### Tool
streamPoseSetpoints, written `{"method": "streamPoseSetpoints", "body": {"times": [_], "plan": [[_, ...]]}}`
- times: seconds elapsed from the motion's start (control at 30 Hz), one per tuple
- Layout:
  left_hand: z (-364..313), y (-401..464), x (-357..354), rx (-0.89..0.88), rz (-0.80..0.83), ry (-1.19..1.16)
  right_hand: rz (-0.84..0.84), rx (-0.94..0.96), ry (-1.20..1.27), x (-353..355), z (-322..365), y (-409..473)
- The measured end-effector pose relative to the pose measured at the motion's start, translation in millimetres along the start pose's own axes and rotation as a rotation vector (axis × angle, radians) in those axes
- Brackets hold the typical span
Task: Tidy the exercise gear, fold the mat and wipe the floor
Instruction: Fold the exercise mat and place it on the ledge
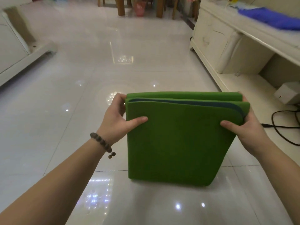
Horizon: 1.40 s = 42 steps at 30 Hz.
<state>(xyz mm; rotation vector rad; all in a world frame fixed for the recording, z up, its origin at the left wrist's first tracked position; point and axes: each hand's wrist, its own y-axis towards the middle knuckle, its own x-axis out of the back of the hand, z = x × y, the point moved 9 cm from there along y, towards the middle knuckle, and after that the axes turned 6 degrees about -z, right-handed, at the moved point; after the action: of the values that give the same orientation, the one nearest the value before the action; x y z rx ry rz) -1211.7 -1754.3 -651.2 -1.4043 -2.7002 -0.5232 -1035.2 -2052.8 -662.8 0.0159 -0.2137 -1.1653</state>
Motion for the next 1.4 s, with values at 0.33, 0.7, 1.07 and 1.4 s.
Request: {"method": "streamPoseSetpoints", "body": {"times": [0.33,0.7,1.07,1.4], "plan": [[32.3,-33.9,-15.1,0.264,0.135,-0.039,0.051,-0.088,0.142,-7.5,-20.4,-5.7],[5.6,-38.3,-15.1,0.477,-0.012,-0.620,0.082,-0.282,0.023,-4.9,-54.9,-23.2],[113.3,-112.1,-24.8,1.101,-0.551,-0.843,0.008,-0.050,-0.973,-31.0,-25.4,34.7],[174.3,-132.7,-31.6,1.202,-0.643,-0.807,0.612,0.299,-1.386,-204.5,-106.6,-135.9]]}}
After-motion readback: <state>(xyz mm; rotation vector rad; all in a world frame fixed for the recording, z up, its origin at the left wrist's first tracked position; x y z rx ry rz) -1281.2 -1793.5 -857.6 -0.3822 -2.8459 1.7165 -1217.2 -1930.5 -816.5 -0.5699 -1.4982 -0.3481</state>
